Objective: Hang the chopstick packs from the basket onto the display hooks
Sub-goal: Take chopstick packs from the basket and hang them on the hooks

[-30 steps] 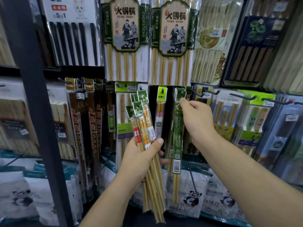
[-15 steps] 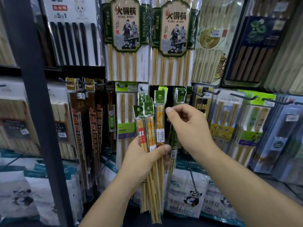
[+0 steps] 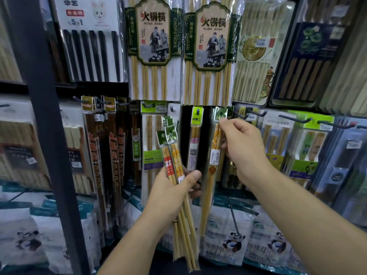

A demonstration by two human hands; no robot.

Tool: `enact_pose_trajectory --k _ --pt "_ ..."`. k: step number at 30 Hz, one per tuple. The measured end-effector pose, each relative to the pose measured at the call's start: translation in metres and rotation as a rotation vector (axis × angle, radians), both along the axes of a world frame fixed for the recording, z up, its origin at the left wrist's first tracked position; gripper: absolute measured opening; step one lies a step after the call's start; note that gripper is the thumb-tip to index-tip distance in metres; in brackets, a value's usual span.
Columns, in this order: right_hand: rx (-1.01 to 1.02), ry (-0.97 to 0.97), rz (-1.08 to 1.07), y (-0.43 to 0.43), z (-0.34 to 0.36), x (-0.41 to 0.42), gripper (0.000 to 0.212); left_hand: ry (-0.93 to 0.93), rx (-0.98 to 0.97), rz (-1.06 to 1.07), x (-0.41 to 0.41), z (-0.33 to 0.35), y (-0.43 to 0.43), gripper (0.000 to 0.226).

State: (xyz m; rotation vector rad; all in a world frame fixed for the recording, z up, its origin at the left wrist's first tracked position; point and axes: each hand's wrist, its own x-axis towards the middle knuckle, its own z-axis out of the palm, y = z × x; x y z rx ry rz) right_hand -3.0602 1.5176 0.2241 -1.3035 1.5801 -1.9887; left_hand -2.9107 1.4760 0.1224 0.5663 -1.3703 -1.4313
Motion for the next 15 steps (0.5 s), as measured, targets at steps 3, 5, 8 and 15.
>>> enact_pose_trajectory --k 3,5,8,15 --pt "0.017 0.025 -0.028 -0.0038 -0.0022 -0.0066 0.045 -0.023 -0.014 0.022 0.0018 -0.0008 -0.0035 0.028" --pt "0.013 0.049 -0.039 -0.0052 -0.0029 -0.0087 0.046 -0.043 -0.040 0.035 0.0017 -0.0013 -0.0038 0.039" --pt "0.015 0.078 -0.053 -0.0079 -0.0012 -0.0082 0.046 -0.050 -0.064 0.013 0.0004 -0.0029 -0.0042 0.063" --pt "0.000 0.137 -0.098 -0.0114 0.0047 -0.0070 0.050 0.029 0.002 -0.086 -0.0031 -0.0068 -0.0060 0.054"
